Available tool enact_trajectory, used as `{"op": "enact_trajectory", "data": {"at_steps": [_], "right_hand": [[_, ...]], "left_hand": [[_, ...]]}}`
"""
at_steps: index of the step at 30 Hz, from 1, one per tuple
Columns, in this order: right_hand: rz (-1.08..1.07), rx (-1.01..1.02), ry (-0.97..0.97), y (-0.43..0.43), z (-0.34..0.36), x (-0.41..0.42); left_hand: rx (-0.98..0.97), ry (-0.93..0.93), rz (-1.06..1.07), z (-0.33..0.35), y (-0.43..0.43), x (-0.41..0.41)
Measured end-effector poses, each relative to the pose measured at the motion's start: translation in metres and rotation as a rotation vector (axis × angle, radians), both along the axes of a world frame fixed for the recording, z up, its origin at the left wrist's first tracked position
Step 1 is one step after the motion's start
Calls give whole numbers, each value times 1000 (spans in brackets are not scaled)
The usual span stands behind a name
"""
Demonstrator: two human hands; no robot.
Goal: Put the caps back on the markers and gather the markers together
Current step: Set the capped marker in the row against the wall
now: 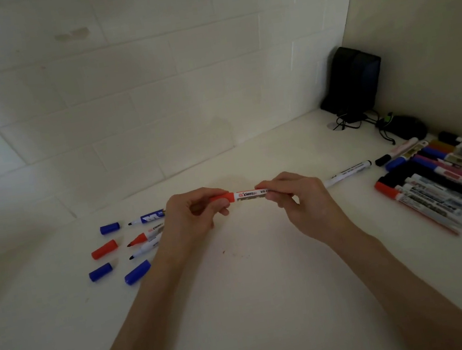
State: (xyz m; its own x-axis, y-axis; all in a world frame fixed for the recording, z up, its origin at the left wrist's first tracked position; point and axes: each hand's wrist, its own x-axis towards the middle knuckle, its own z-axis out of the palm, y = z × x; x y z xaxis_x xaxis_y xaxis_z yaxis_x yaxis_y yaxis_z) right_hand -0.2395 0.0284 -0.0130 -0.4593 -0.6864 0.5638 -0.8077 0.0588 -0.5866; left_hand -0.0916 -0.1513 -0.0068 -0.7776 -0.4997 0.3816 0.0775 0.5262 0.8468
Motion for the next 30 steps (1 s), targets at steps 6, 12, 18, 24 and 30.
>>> {"op": "enact_trajectory", "data": {"at_steps": [6,12,18,24,30], "right_hand": [[-9,14,-36,1,-1,-5],[25,274,147,2,1,-1],[-93,426,109,21,10,-16],[-232,669,286,41,28,-45],[-336,815,265,64,25,-64]], "left_hand": [[3,26,3,-3,5,-2],[-226,-93,-48,-11,22,-13],[-248,-99,-19,-11,25,-11],[-266,-56,27,-11,24,-7],[-280,-51,41,-10,23,-7]]}}
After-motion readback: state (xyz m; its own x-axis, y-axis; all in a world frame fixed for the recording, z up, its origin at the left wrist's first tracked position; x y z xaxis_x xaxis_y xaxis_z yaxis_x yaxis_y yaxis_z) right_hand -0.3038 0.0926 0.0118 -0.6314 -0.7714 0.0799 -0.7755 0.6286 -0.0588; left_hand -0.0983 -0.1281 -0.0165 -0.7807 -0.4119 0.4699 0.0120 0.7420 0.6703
